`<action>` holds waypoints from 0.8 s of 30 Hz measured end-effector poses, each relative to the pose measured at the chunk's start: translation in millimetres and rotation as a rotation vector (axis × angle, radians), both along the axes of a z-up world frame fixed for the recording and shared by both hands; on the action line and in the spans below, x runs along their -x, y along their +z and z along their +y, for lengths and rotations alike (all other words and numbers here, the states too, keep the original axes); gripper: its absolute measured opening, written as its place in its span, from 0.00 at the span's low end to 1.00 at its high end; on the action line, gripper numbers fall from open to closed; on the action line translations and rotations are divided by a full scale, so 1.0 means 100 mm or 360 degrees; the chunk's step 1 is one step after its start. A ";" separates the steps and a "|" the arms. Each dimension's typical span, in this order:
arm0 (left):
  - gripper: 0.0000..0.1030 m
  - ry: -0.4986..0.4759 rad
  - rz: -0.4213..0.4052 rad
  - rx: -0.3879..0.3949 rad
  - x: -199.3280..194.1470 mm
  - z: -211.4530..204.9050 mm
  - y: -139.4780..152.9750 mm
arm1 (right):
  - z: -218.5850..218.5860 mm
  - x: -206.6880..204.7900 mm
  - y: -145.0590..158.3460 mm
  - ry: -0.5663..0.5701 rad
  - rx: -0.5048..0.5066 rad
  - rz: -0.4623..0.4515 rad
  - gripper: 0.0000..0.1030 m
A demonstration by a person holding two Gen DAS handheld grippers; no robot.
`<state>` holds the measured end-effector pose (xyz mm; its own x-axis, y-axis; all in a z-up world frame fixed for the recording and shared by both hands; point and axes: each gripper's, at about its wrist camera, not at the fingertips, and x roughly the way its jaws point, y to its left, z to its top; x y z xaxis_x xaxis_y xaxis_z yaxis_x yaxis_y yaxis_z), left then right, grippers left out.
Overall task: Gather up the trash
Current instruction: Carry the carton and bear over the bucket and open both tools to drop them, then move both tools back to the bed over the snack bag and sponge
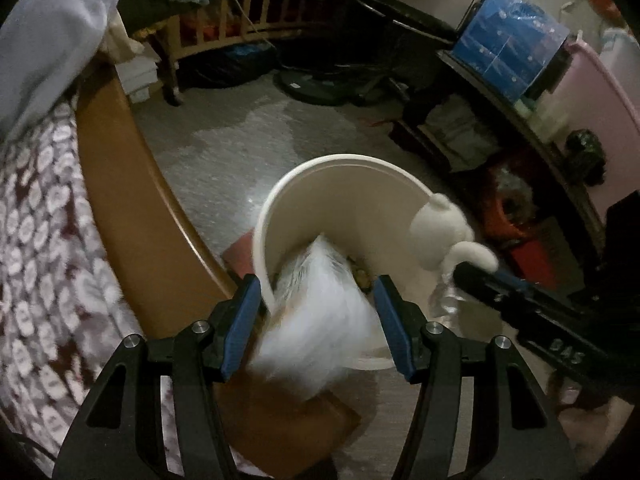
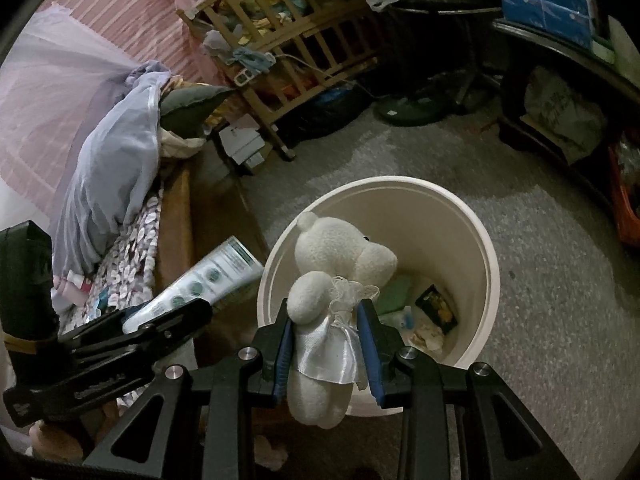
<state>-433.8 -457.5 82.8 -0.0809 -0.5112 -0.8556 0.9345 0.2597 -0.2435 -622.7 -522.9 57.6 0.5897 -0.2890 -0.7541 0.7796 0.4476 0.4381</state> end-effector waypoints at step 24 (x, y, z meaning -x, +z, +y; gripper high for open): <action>0.57 0.0304 -0.0315 -0.0037 -0.73 0.95 0.26 | 0.45 -0.72 0.20 0.0220 0.0066 0.0060 0.45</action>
<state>-360.6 -362.5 108.5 0.1847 -0.4815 -0.8568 0.8970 0.4389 -0.0533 -550.8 -477.5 77.4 0.5976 -0.2384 -0.7655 0.7248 0.5689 0.3887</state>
